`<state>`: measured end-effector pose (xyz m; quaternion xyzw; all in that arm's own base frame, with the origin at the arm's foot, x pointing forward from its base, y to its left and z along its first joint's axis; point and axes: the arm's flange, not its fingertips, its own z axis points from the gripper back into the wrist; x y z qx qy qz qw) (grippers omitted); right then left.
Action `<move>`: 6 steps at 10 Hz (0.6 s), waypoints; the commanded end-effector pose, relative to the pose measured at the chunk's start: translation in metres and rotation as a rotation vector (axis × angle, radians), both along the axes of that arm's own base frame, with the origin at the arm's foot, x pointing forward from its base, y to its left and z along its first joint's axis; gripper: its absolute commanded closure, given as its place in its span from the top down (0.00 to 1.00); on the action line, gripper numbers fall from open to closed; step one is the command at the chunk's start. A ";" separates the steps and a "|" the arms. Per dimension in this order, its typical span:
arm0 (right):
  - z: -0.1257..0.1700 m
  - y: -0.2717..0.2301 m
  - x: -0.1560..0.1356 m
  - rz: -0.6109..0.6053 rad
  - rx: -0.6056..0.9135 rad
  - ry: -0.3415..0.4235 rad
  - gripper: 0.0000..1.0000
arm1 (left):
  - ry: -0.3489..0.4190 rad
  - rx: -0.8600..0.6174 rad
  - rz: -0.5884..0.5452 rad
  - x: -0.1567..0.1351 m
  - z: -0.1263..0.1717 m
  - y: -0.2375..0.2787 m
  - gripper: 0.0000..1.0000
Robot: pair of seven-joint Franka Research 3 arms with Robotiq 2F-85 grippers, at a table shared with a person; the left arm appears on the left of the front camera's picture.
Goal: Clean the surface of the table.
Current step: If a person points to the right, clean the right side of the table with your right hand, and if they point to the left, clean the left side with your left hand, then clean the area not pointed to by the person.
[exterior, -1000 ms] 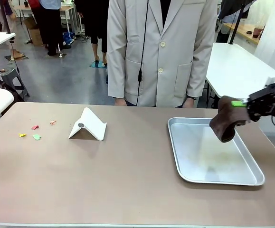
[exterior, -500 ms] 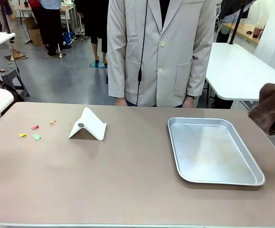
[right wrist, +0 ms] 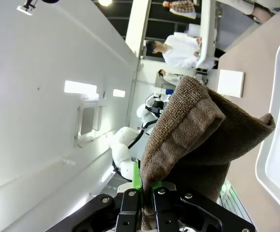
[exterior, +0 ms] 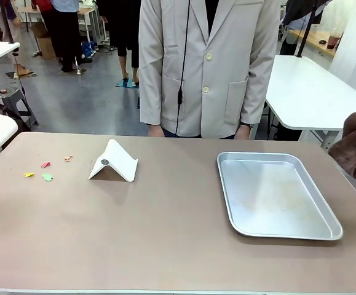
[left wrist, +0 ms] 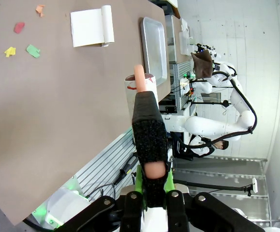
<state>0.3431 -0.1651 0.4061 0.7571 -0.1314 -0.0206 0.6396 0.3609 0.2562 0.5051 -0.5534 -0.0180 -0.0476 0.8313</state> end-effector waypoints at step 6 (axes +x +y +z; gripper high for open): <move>0.006 0.000 -0.002 0.004 0.004 -0.002 0.07 | 0.000 -0.018 0.015 0.000 0.006 -0.002 0.00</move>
